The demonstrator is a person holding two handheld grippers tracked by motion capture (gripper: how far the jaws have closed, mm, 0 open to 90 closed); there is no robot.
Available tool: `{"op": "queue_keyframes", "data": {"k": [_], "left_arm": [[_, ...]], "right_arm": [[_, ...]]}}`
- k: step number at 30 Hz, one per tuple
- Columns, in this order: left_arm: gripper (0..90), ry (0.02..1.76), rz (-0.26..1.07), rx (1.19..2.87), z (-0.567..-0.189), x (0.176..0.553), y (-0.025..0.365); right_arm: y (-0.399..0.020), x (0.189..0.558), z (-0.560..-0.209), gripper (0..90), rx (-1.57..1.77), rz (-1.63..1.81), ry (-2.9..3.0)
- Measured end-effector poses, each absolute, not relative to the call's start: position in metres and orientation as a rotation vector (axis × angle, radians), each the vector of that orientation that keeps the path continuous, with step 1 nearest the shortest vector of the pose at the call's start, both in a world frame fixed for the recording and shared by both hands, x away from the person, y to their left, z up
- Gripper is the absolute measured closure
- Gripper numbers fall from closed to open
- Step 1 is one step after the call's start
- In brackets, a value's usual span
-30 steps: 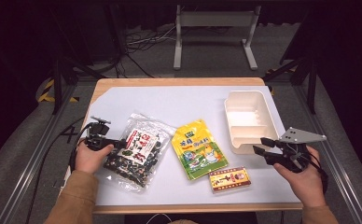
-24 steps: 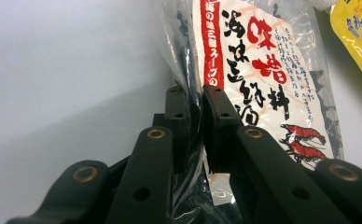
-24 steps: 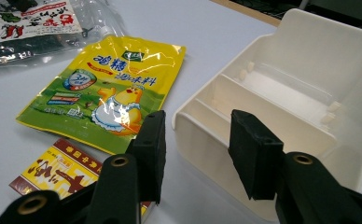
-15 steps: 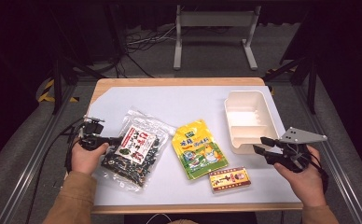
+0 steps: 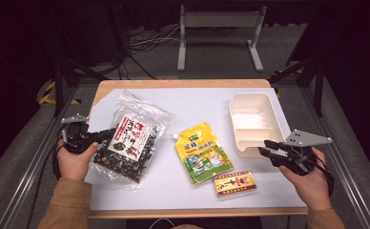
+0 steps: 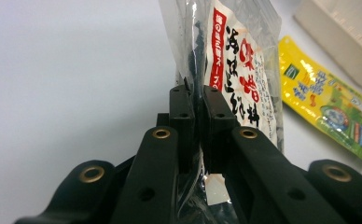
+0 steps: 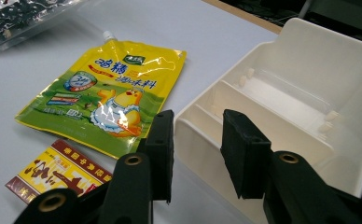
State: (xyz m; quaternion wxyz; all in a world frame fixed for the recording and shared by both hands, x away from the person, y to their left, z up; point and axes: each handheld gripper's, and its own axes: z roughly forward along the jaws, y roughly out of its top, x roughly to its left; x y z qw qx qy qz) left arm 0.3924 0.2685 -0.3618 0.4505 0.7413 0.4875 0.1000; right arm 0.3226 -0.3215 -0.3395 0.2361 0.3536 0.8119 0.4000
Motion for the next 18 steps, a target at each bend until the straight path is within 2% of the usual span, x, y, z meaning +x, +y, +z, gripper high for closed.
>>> {"op": "queue_keyframes", "data": {"k": [11,18], "left_arm": [[84.7,1.021,0.399,1.766,-0.34,0.371,0.261],[84.9,0.969,0.429,1.742,-0.331,0.362,0.256]], "right_arm": [[-0.317,0.321,-0.338,68.9,0.942,1.103,2.244],[-0.313,0.32,-0.337,67.8,0.931,1.107,2.256]]}}
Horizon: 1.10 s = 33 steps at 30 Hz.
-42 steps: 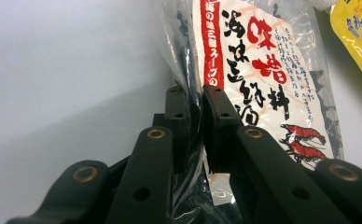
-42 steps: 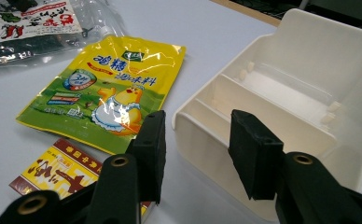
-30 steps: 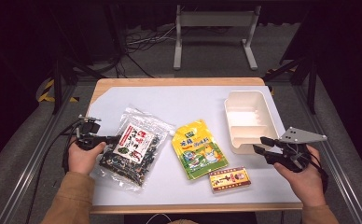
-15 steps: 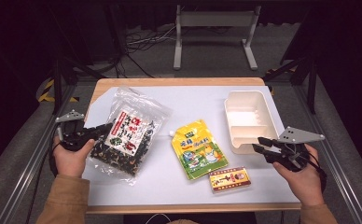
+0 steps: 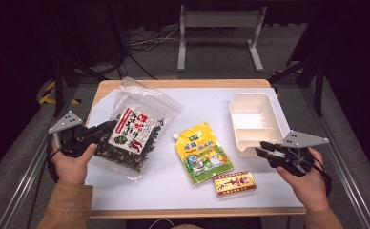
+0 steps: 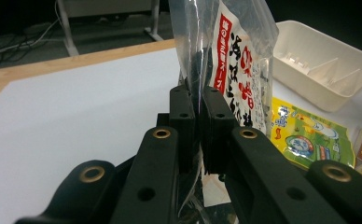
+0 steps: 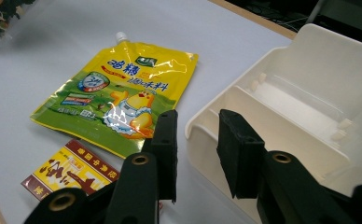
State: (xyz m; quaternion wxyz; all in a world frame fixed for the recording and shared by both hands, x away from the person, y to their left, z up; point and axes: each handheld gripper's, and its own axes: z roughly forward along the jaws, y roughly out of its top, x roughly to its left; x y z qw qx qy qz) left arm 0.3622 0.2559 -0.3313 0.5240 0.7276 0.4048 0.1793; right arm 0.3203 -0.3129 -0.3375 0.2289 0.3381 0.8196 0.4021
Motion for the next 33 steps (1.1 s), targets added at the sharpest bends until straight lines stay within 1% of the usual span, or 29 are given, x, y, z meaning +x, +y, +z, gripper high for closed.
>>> {"op": "queue_keyframes", "data": {"k": [6,10,16,18,21,26,33], "left_arm": [[84.9,0.924,0.417,1.723,-0.329,0.359,0.252],[84.8,0.871,0.421,1.712,-0.326,0.353,0.243],[84.8,0.826,0.409,1.697,-0.324,0.348,0.233],[84.8,0.803,0.407,1.697,-0.324,0.347,0.23],[84.8,0.778,0.396,1.69,-0.326,0.345,0.223],[84.8,0.744,0.378,1.68,-0.326,0.341,0.215],[84.7,0.711,0.368,1.672,-0.327,0.339,0.21]], "right_arm": [[-0.307,0.321,-0.337,63.9,0.929,1.132,2.267],[-0.294,0.323,-0.334,57.6,0.919,1.194,2.275],[-0.278,0.327,-0.332,53.1,0.905,1.251,2.289],[-0.269,0.331,-0.329,50.4,0.929,1.33,2.286],[-0.262,0.335,-0.326,49.0,0.929,1.359,2.287],[-0.24,0.346,-0.318,44.2,0.919,1.414,2.291],[-0.22,0.359,-0.316,38.9,0.918,1.488,2.302]]}}
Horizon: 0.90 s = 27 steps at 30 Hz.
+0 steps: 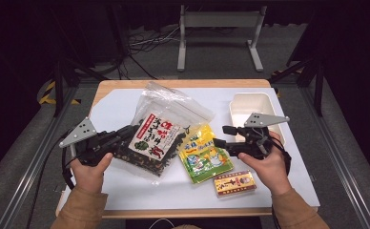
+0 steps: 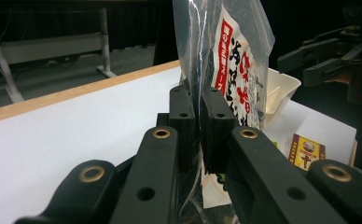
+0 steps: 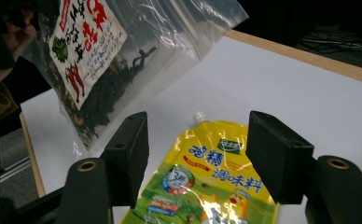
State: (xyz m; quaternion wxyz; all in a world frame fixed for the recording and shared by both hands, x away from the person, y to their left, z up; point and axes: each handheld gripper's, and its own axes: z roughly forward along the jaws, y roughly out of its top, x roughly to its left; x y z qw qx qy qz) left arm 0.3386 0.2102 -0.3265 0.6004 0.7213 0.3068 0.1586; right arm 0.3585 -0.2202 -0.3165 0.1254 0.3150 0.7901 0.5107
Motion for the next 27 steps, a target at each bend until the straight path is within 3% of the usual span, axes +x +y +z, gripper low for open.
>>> {"op": "queue_keyframes", "data": {"k": [20,27], "left_arm": [[84.9,0.65,0.369,1.665,-0.326,0.333,0.202],[84.9,0.637,0.375,1.648,-0.327,0.331,0.202]], "right_arm": [[-0.182,0.383,-0.326,34.1,0.907,1.602,2.345],[-0.175,0.388,-0.326,44.5,0.909,1.735,2.361]]}}
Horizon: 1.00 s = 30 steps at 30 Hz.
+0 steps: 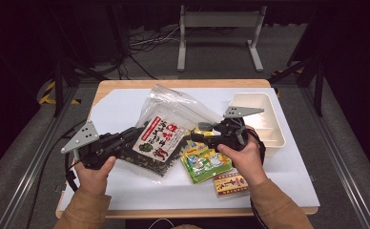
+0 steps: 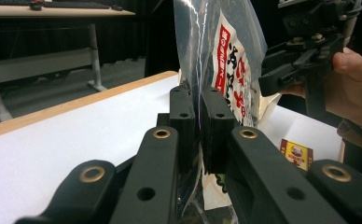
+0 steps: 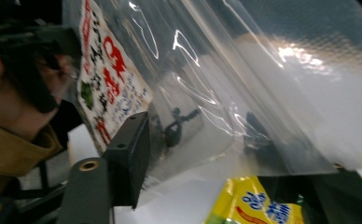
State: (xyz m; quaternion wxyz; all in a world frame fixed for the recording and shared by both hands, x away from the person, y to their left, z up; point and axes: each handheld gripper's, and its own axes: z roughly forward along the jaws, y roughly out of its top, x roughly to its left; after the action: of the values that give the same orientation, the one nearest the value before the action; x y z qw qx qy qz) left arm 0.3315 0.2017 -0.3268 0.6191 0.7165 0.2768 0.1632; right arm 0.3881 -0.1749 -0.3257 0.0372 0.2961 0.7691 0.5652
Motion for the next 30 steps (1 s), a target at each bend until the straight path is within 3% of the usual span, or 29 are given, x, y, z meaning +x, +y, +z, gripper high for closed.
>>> {"op": "queue_keyframes", "data": {"k": [4,7,12,30], "left_arm": [[84.9,0.635,0.372,1.652,-0.328,0.332,0.202],[84.9,0.646,0.367,1.647,-0.33,0.334,0.202],[84.9,0.653,0.372,1.649,-0.331,0.335,0.202],[83.0,0.673,0.367,1.642,-0.333,0.337,0.204]], "right_arm": [[-0.172,0.389,-0.326,53.0,0.896,1.733,2.379],[-0.172,0.389,-0.323,66.0,0.862,1.735,2.408],[-0.172,0.386,-0.318,78.3,0.81,1.72,2.433],[-0.171,0.38,-0.304,84.1,0.808,1.725,2.442]]}}
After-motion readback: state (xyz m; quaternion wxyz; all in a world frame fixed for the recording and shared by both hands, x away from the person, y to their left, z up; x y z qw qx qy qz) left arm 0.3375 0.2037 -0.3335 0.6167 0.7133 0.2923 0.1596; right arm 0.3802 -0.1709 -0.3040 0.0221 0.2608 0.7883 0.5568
